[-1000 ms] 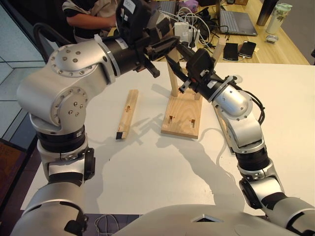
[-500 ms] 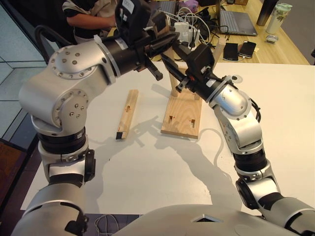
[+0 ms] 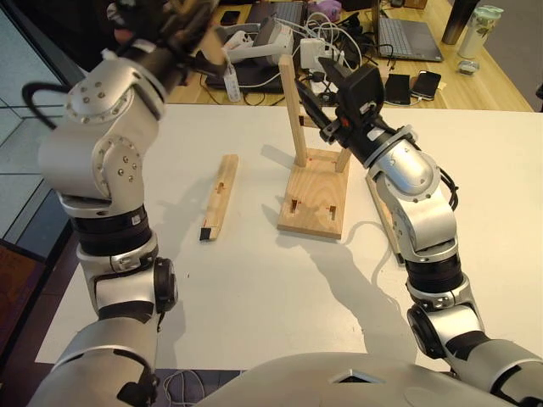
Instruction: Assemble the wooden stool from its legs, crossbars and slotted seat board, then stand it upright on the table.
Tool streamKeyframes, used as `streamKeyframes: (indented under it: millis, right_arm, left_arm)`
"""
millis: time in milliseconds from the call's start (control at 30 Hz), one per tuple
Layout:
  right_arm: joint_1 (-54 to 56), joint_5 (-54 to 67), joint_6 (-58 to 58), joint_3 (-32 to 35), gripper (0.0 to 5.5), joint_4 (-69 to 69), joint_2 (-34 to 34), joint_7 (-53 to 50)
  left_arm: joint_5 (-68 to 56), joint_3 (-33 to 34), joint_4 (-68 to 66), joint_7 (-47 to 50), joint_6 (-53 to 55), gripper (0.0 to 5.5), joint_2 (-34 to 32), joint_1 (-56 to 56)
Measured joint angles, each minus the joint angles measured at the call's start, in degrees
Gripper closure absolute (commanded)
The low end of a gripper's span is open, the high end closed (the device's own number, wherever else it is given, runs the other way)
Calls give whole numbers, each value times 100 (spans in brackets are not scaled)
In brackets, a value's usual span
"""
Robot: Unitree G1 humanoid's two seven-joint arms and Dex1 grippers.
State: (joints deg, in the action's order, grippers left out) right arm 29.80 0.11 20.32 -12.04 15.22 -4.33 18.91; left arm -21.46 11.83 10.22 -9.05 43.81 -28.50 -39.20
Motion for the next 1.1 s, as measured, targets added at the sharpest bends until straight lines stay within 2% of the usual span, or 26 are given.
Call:
streamKeyframes:
  millis: [167, 300, 600, 1100]
  right_arm:
    - [0, 71, 172, 176, 330, 2, 76, -148]
    - [0, 125, 331, 238, 330, 5, 103, -212]
    - [-1, 429, 705, 652, 330, 34, 258, -498]
    - [-4, 569, 869, 651, 330, 110, 331, -615]
  left_arm:
    - [173, 159, -439, 86, -659, 510, 457, 1040]
    - [22, 305, -728, 31, -712, 510, 872, 1594]
    - [103, 307, -1157, -195, -839, 510, 888, 2026]
    - [643, -38, -1486, -463, -1320, 510, 818, 2201]
